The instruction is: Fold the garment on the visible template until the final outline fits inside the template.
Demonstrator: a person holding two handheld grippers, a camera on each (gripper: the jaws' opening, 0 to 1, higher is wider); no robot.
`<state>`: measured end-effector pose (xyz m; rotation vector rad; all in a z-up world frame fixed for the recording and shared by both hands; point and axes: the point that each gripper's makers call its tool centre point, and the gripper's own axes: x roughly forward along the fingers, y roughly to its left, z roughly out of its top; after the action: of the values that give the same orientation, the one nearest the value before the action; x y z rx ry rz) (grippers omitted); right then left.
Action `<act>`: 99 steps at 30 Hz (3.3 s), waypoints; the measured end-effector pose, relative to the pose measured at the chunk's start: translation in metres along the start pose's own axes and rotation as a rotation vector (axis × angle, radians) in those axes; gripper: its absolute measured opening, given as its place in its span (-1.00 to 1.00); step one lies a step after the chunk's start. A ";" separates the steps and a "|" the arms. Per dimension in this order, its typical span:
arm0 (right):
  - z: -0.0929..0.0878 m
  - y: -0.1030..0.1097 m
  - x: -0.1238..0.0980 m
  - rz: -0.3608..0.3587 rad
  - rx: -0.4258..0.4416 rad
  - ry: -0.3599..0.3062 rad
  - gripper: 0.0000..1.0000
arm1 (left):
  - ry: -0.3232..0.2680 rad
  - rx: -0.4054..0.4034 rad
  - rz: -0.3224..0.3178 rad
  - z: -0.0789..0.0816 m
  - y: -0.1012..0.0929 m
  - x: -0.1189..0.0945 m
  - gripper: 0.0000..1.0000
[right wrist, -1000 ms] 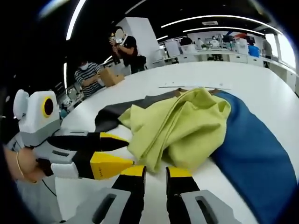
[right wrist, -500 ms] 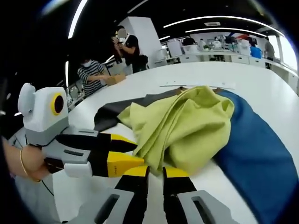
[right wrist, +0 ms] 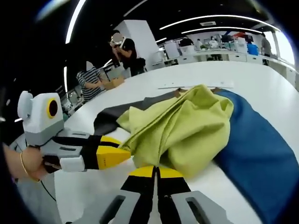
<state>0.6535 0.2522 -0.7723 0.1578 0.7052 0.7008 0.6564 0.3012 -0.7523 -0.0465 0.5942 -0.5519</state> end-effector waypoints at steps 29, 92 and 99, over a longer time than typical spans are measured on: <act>0.026 0.006 -0.101 -0.046 -0.159 -0.037 -1.00 | -0.099 0.027 -0.015 0.039 0.017 -0.110 -0.95; -0.025 0.022 -0.203 -0.094 -0.495 0.044 -1.00 | 0.068 0.160 -0.002 -0.045 0.049 -0.225 -0.96; -0.052 0.026 -0.206 -0.061 -0.448 0.073 -1.00 | 0.111 0.172 -0.011 -0.063 0.051 -0.232 -0.96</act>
<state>0.4934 0.1350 -0.6910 -0.3000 0.6042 0.7923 0.4867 0.4690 -0.6944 0.1446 0.6528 -0.6173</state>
